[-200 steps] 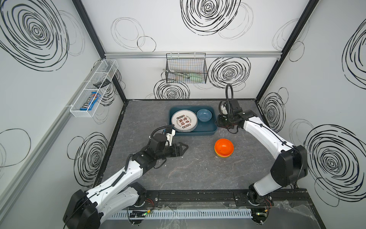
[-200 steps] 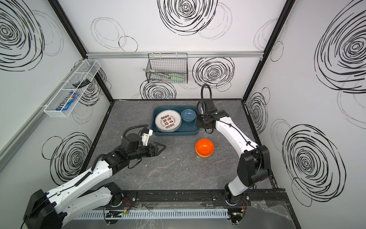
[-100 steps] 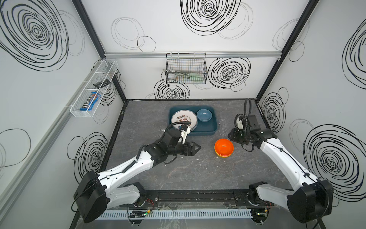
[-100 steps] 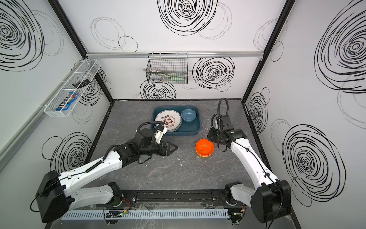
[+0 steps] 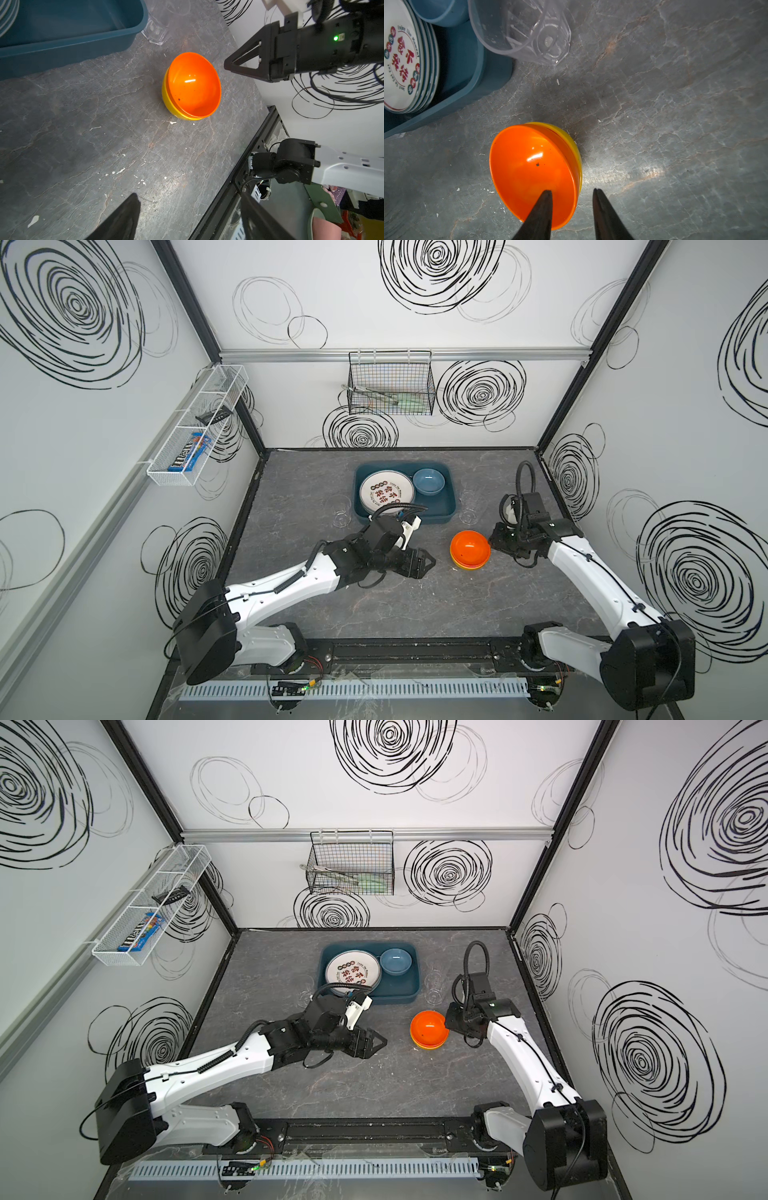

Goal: Place the mixed dishes into the plastic bin
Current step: 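Move the open right gripper back to the orange bowl on the table, then close the right gripper on the orange bowl rim and tilt it up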

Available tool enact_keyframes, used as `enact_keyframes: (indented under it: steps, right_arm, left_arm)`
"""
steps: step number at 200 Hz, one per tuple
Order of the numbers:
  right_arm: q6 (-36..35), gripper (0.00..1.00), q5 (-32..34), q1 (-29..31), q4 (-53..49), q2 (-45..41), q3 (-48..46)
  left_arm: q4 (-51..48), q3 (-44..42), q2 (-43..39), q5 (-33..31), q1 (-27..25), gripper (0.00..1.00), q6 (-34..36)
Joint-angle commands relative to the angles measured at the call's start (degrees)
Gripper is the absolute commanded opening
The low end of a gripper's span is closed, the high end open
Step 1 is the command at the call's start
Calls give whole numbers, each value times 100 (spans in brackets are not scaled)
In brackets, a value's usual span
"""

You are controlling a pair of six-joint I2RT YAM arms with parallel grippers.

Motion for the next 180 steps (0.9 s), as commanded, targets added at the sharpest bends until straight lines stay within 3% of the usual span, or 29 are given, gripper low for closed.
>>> enact_keyframes:
  steps: [1,110,180]
  right_arm:
    - [101,36,-101,-37,-178,236,-77]
    - [93,30,-211,-28,33,525,-231]
    - [36,21,-308,-22,115,657,-241]
  left_arm:
    - [103,137,26,-157,-15,80,103]
    - [329,-171,-100,-130,55,80,-87]
    - [431,-329,-174,-98,99,80,-179]
